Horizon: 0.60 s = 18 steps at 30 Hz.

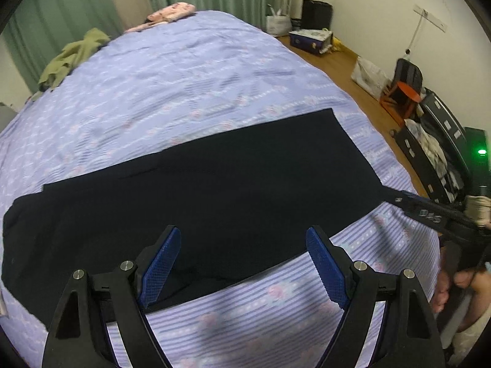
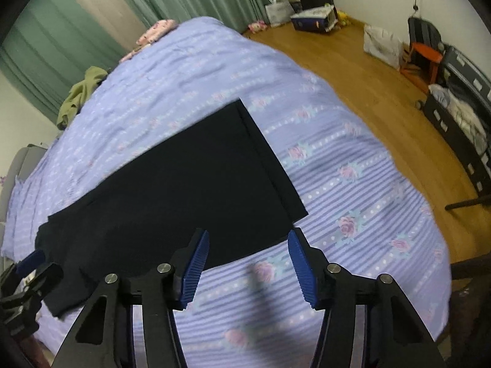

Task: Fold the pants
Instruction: 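Grasp a corner of the folded black trousers with the right gripper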

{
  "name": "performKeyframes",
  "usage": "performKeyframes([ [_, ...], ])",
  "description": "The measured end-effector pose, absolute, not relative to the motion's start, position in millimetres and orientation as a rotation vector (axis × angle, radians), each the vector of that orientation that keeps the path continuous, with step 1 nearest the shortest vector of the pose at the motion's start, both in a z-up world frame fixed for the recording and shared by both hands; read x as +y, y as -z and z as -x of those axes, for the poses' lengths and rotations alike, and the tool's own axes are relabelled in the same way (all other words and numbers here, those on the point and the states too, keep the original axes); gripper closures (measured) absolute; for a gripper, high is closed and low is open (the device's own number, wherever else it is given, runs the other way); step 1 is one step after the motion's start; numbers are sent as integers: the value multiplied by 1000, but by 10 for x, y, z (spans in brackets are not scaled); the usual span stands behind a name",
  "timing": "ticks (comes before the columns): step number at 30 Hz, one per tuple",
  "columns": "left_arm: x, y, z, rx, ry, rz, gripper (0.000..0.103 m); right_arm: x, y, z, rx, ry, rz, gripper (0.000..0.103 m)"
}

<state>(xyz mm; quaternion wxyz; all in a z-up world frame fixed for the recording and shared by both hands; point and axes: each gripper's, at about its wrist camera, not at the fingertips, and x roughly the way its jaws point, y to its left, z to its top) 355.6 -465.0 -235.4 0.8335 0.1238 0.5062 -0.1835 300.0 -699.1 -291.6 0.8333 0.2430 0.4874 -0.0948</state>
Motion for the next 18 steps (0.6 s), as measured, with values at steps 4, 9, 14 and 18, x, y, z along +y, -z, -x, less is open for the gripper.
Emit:
performKeyframes([
  [4, -4781, 2404, -3552, 1085, 401, -248, 19, -7129, 3187, -3062, 1061, 225, -586, 49],
  [9, -4852, 2465, -3547, 1106, 415, -239, 19, -7171, 3330, -3066, 1085, 217, -638, 69],
  [14, -4820, 2472, -3609, 1113, 407, -226, 19, -7190, 3225, -3039, 1039, 206, -647, 81],
  [18, -4784, 2474, -3664, 1121, 398, -199, 19, -7272, 3298, -3109, 1041, 208, -706, 79],
])
